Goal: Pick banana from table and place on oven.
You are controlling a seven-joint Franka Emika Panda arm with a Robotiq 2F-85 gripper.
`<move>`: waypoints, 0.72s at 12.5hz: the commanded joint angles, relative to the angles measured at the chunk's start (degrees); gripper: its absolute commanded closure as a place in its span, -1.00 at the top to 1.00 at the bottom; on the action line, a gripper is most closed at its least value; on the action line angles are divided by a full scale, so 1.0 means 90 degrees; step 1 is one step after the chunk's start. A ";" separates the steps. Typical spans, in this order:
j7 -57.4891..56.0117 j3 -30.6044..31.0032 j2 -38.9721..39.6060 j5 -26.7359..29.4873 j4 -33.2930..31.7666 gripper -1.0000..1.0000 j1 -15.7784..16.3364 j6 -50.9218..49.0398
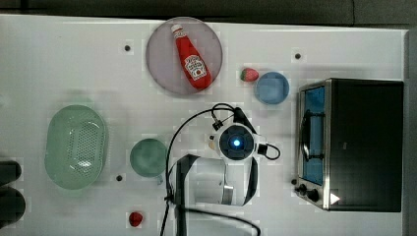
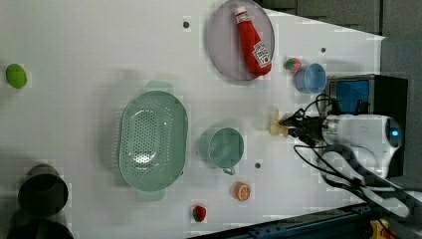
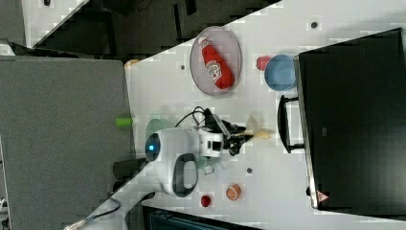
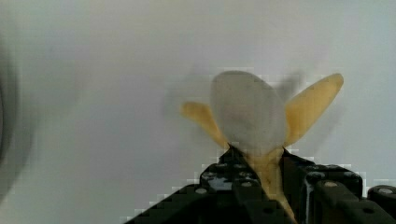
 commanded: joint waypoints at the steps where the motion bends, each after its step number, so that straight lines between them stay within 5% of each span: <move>1: 0.0222 0.0131 -0.1601 -0.0072 0.0486 -0.48 0.0067 -0.1321; 5: 0.0222 0.0167 -0.2812 -0.0069 0.1645 -0.48 0.0074 -0.3812; 9: 0.0210 -0.0054 -0.2866 -0.0080 0.2888 -0.48 -0.0021 -0.5497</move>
